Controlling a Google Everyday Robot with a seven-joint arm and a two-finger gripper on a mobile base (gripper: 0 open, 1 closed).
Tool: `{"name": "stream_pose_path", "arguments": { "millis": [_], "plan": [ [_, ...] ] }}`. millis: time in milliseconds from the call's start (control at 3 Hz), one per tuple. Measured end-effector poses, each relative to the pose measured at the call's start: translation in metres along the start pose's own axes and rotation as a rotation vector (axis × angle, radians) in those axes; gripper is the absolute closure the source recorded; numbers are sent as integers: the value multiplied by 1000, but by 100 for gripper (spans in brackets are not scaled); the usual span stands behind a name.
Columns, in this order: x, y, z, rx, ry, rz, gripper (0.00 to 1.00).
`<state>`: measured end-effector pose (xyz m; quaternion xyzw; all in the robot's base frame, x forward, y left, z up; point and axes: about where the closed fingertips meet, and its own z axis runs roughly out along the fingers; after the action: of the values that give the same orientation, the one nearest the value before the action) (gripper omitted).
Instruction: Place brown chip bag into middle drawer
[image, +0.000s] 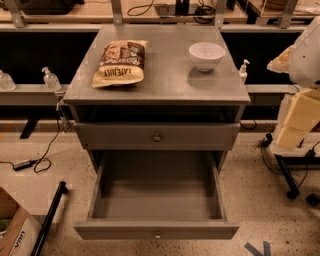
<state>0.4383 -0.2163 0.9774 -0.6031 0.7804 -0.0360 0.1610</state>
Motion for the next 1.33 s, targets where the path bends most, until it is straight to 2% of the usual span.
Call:
{"name": "stream_pose_path", "arguments": {
  "millis": [333,667,1000,1333],
  "plan": [
    [0,0,0,0,0,0,0],
    [-4,-5,2,1,-79,42,0],
    [-3,-37,20,37,-305,131,0],
    [-29,-76,32,74,-575,159,0]
  ]
}}
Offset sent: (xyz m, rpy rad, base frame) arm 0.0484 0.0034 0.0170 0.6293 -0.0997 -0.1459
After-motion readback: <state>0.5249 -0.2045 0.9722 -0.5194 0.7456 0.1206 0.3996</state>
